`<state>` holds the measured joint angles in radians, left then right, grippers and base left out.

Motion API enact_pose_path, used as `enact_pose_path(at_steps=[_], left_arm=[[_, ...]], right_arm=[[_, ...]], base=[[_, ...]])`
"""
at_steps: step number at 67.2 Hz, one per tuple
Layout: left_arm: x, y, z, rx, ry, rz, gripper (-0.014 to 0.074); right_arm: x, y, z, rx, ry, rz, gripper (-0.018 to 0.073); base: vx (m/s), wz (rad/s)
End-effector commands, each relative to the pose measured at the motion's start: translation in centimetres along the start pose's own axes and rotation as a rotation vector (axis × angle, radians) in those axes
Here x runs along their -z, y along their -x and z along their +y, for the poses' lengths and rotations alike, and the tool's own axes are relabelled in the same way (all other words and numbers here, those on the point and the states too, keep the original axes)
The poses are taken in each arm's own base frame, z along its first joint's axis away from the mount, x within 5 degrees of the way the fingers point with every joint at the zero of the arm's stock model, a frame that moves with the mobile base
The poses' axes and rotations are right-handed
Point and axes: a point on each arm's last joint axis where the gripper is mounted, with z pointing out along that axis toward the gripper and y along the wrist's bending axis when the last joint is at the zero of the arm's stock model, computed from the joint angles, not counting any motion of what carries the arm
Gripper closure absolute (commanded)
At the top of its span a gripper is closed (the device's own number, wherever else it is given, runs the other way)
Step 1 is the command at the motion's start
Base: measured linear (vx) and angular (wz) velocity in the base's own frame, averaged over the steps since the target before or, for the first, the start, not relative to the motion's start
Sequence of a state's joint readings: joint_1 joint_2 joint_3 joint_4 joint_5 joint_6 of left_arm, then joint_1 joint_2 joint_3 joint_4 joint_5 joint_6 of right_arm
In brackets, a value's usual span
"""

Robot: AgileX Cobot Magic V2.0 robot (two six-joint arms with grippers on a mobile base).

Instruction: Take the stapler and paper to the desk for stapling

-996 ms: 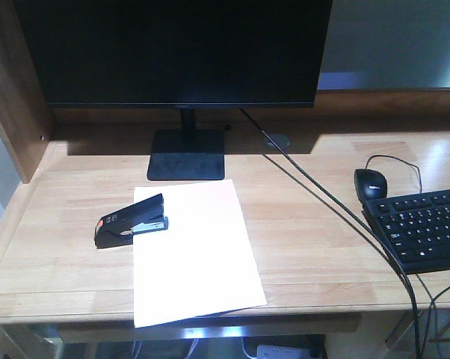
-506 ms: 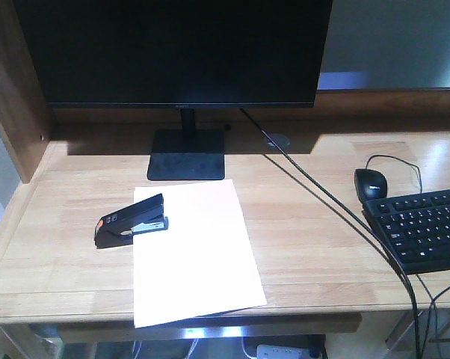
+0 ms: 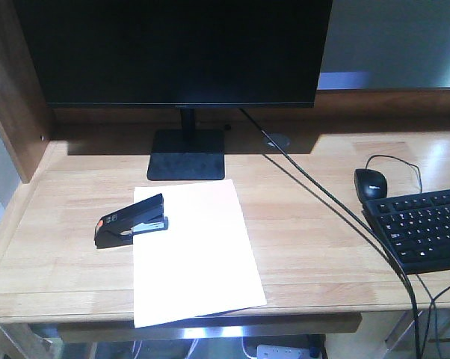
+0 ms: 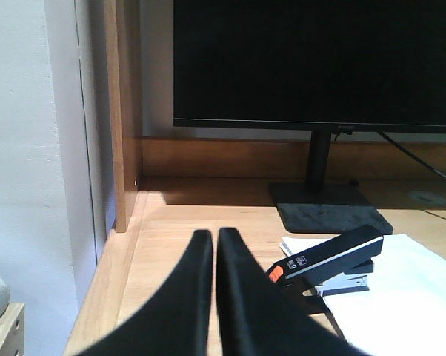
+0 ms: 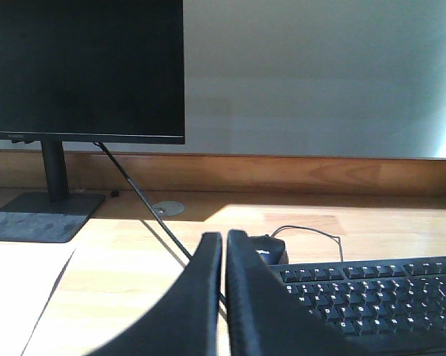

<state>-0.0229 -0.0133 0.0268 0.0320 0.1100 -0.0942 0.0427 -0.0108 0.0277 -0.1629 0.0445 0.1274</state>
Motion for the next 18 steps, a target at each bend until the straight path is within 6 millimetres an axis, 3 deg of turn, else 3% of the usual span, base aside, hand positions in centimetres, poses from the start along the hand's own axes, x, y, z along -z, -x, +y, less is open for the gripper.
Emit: enact_pose_path(at_steps=[1, 18], left_arm=[[-0.02, -0.22, 0.0, 0.012, -0.005, -0.057, 0.0603], [-0.02, -0.22, 0.0, 0.012, -0.005, -0.057, 0.0603]], right_arm=[[0.13, 0.63, 0.05, 0.008, 0.002, -0.083, 0.0568], [0.13, 0.63, 0.05, 0.008, 0.002, -0.083, 0.0568]], base=[[0.0, 0.0], [0.0, 0.0]])
